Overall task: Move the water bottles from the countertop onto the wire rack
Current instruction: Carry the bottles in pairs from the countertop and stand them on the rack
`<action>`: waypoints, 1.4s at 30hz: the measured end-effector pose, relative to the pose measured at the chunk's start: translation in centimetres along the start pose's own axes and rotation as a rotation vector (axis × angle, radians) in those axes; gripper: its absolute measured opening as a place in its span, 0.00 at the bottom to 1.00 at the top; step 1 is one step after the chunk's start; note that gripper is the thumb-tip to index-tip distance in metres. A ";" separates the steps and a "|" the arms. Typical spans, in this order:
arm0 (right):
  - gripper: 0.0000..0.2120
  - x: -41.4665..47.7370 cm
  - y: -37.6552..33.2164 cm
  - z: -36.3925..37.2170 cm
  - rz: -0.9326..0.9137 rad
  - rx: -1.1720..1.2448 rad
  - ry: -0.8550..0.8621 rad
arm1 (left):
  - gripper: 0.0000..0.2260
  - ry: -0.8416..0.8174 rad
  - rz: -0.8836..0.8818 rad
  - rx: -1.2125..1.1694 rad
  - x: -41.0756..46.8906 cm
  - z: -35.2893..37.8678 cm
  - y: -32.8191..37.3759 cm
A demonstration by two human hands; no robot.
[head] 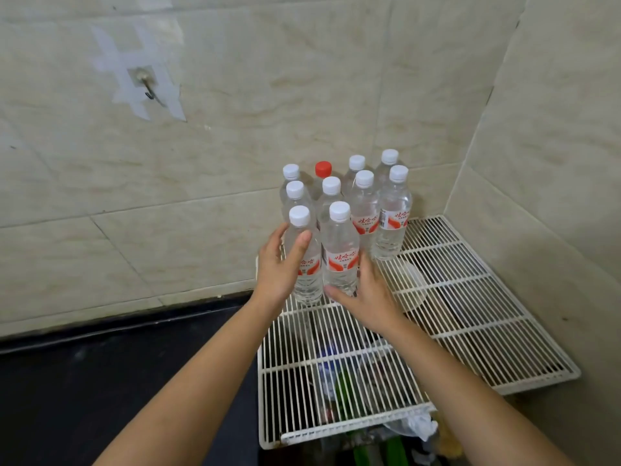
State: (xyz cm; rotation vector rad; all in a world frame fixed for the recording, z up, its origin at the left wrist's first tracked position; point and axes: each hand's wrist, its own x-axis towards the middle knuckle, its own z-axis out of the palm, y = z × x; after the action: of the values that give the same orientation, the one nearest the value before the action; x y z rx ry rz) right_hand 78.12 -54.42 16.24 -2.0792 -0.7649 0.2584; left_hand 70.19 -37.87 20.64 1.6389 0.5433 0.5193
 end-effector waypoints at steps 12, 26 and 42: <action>0.40 1.2 2.0 1.9 0.080 -0.044 0.084 | 0.33 -0.059 -0.092 -0.256 0.3 2.8 -0.7; 0.41 1.5 2.2 1.4 0.087 -0.025 0.010 | 0.33 -0.031 -0.110 -0.226 -1.3 3.7 -0.5; 0.35 -2.0 -11.0 14.7 -0.796 -0.192 0.035 | 0.32 0.632 -0.031 1.188 -17.2 -20.5 -2.7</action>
State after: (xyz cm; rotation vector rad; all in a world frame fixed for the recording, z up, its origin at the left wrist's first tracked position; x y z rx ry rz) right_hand 65.34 -41.10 16.23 -1.7733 -1.5606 -0.3019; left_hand 43.93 -32.18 20.12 2.5614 1.5468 0.7615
